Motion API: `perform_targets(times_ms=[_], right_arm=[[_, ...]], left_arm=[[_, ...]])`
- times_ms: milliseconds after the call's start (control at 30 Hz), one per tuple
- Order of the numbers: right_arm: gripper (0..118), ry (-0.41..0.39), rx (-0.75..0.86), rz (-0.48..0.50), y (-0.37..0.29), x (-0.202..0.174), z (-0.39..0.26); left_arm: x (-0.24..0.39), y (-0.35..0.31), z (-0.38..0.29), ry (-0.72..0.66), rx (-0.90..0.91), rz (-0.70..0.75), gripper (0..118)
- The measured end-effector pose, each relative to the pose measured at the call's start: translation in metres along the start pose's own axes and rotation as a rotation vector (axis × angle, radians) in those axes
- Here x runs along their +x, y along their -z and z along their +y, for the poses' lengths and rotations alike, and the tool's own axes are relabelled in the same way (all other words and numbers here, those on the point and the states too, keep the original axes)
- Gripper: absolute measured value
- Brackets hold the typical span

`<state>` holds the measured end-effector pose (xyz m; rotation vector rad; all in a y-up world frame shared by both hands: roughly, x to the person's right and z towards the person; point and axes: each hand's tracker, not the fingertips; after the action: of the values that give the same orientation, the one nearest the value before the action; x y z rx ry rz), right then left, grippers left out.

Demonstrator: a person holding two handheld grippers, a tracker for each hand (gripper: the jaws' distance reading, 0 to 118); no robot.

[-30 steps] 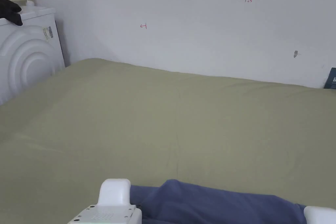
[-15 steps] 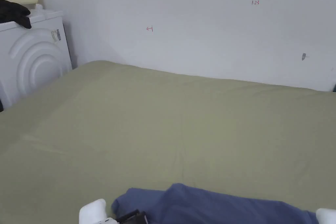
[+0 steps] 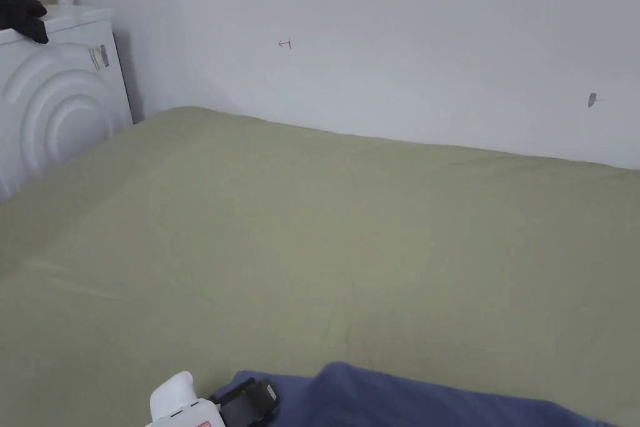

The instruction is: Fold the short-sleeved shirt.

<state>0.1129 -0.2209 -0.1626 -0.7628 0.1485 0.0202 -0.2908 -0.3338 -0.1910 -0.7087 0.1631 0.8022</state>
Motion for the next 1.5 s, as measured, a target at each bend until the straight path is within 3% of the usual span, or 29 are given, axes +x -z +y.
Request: perform_targets(times_ms=[67,100,133,167,433,800,1133,1167,1200,1233,1267,1333,1467,1500], right_arm=[[1,0.003,-0.012,0.011,0.005,0.0,-0.001],[1,0.003,-0.019,0.017,0.007,-0.001,-0.002],[1,0.004,-0.026,0.022,0.009,-0.001,-0.003],[1,0.003,-0.031,0.026,0.01,-0.001,-0.005],[1,0.027,-0.064,0.003,-0.002,0.023,-0.02],[1,0.114,-0.003,-0.083,-0.039,0.073,-0.017],[2,0.175,0.056,-0.123,-0.072,0.102,-0.021],[2,0.181,0.052,-0.132,-0.074,0.105,-0.022],[2,0.186,0.048,-0.141,-0.076,0.109,-0.023],[2,0.191,0.046,-0.147,-0.077,0.113,-0.025],[2,0.194,0.044,-0.151,-0.078,0.116,-0.026],[2,0.2,0.044,-0.158,-0.081,0.12,-0.028],[2,0.217,0.051,-0.151,-0.081,0.121,-0.029],[2,0.22,0.052,-0.145,-0.08,0.121,-0.029]], left_arm=[[0.003,0.0,-0.002,-0.018,0.008,0.001,96],[0.006,0.001,-0.002,-0.02,0.008,0.004,77],[0.008,-0.002,-0.003,-0.024,0.01,0.01,21],[0.01,-0.002,-0.004,-0.034,0.011,0.026,8],[0.021,-0.015,-0.011,-0.05,0.069,0.011,8],[0.165,-0.044,-0.038,0.393,0.125,-0.162,8],[0.268,0.017,-0.158,0.675,-0.139,-0.253,10],[0.271,0.024,-0.167,0.679,-0.163,-0.243,17],[0.272,0.035,-0.176,0.694,-0.192,-0.221,37],[0.272,0.045,-0.182,0.682,-0.235,-0.193,37],[0.27,0.053,-0.184,0.663,-0.281,-0.183,46],[0.262,0.064,-0.18,0.558,-0.354,-0.166,88],[0.243,0.041,-0.153,0.406,-0.329,-0.299,87],[0.239,0.026,-0.142,0.398,-0.302,-0.346,77]])
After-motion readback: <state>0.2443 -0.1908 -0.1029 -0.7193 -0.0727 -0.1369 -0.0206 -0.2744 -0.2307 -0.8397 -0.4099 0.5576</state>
